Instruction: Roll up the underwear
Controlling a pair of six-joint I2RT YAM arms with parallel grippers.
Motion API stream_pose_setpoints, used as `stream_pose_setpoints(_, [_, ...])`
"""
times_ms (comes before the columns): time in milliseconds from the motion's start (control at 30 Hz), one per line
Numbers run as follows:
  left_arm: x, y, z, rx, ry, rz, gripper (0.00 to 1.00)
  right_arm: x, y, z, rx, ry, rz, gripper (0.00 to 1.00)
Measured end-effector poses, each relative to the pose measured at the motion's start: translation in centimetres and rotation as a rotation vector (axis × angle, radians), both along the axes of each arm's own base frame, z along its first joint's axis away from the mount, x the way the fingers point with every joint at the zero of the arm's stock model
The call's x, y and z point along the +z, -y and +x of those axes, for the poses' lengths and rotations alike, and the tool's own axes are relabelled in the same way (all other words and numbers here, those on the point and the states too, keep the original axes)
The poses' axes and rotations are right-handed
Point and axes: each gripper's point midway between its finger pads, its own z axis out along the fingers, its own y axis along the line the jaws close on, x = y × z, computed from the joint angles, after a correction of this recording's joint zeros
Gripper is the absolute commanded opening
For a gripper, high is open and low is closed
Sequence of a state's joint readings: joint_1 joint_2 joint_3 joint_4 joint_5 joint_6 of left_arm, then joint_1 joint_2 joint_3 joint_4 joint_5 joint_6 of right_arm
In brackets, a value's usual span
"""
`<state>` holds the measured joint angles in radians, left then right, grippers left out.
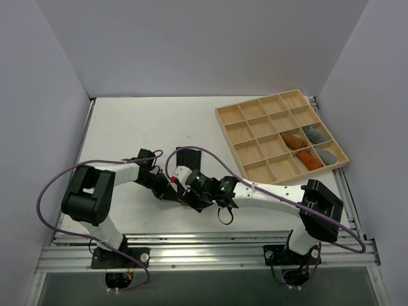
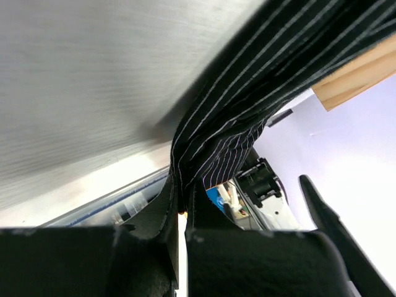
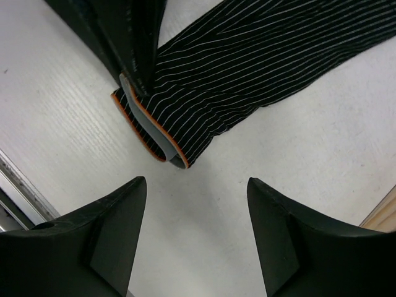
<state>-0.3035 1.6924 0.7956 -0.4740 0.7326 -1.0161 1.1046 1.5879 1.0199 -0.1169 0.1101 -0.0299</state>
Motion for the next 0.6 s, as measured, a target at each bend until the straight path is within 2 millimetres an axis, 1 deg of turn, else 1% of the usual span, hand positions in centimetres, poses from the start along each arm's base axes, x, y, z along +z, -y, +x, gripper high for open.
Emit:
stream_pose_setpoints(100, [-0.1, -0.6, -0.2, 0.008, -0.038, -0.011, 0.02, -0.3, -0.8, -0.9, 0.068, 0.037, -0.041, 0.63])
stream_pose_setpoints(200, [-0.1, -0.8, -0.6, 0.005, -0.070, -0.028, 0.02, -0.9, -2.2, -2.2, 0.141, 0.070, -0.082, 0.64])
stream_pose_setpoints(267, [0.1, -0.8, -0.6, 0.004, -0.079, -0.038, 0.02, -1.3, -3.1, -3.2, 0.190, 0.093, -0.109, 0.65])
stream_pose_setpoints(400, [0.6, -0.9, -0.7, 0.006, -0.098, -0.055, 0.02, -2.1, -4.2, -4.7, 0.255, 0.134, -0.152, 0.65])
stream_pose_setpoints(533, [1.1, -0.8, -0.7, 0.006, -0.114, -0.068, 0.02, -2.7, -5.0, -4.4, 0.264, 0.182, -0.179, 0.65])
stream_pose_setpoints(600, [1.2, -0.8, -0.7, 0.005, -0.120, -0.070, 0.02, -3.2, -5.0, -4.0, 0.256, 0.204, -0.201, 0.63])
